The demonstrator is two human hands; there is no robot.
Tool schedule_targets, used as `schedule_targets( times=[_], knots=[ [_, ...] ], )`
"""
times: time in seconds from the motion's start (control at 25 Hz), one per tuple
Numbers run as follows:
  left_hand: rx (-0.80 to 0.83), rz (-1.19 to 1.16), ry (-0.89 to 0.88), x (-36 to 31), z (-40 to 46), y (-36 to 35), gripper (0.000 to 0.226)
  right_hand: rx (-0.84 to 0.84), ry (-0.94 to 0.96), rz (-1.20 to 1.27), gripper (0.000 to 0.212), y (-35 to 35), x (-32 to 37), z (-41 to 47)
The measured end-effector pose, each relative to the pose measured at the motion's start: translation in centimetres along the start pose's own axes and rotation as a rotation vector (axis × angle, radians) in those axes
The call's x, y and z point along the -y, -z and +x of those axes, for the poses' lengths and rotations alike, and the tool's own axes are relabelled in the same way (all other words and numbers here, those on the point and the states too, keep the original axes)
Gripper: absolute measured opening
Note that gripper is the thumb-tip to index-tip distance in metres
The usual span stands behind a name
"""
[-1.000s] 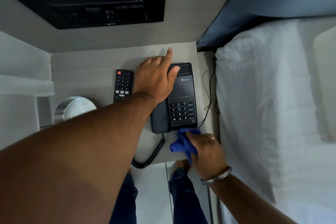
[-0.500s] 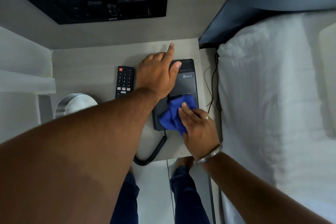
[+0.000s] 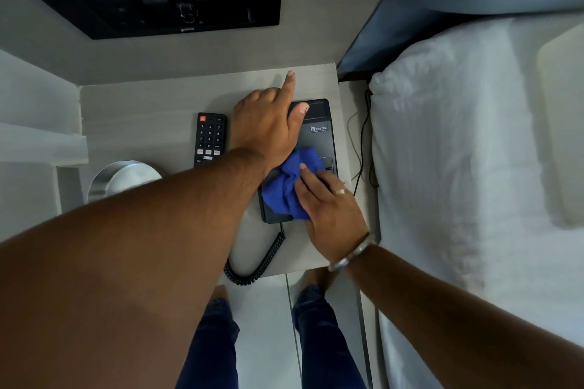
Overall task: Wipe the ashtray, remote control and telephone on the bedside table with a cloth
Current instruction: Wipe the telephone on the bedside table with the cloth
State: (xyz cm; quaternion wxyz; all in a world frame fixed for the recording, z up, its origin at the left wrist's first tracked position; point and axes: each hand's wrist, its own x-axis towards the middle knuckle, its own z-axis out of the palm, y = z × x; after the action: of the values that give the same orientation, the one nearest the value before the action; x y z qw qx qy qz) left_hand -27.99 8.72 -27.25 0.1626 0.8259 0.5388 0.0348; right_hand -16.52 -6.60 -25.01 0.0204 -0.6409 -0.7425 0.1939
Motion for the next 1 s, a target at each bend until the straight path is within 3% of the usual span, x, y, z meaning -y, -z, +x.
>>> schedule_targets(
  times=[0.12,0.24,0.32,0.44,0.56,0.68,0.72,0.8,0.92,1.0],
  knots=[
    [0.034,0.05,0.003,0.1,-0.1,0.1,0.069,0.091,0.121,0.01,0.049,0.4,-1.8,-3.0],
    [0.006,-0.053,-0.01,0.7,-0.1,1.4,0.072,0.002,0.07,0.072,0.053,2.8,-3.0,-3.6],
    [-0.098,-0.017,-0.044,2.0,0.7,2.0,0.059,-0.117,0.069,0.076,0.055,4.0,-2.4,-1.6],
    [0.045,0.007,0.003,3.9,2.5,2.1,0.047,-0.165,0.17,0.02,0.052,4.5,-0.3,4.0],
    [0.082,-0.031,0.0,4.7,3.1,1.3,0.05,-0.011,0.41,-0.076,0.059,2.0,0.2,5.1],
    [0.001,0.006,-0.057,4.5,2.8,1.0,0.054,0.31,0.708,-0.214,0.06,-1.4,0.6,-1.0],
    [-0.003,0.008,-0.043,4.3,2.5,1.2,0.056,0.357,0.686,-0.207,0.06,-1.8,0.7,-2.8],
    [-0.047,-0.027,0.019,4.0,1.8,1.8,0.061,0.299,0.509,-0.071,0.06,-1.6,0.6,-4.4],
    [-0.124,-0.148,0.139,3.1,-3.0,2.3,0.07,0.096,0.247,0.181,0.051,2.1,0.2,-4.4],
    [-0.027,-0.21,0.202,1.6,-7.9,1.5,0.078,-0.093,0.166,0.249,0.049,5.4,-0.3,-3.4]
  ],
)
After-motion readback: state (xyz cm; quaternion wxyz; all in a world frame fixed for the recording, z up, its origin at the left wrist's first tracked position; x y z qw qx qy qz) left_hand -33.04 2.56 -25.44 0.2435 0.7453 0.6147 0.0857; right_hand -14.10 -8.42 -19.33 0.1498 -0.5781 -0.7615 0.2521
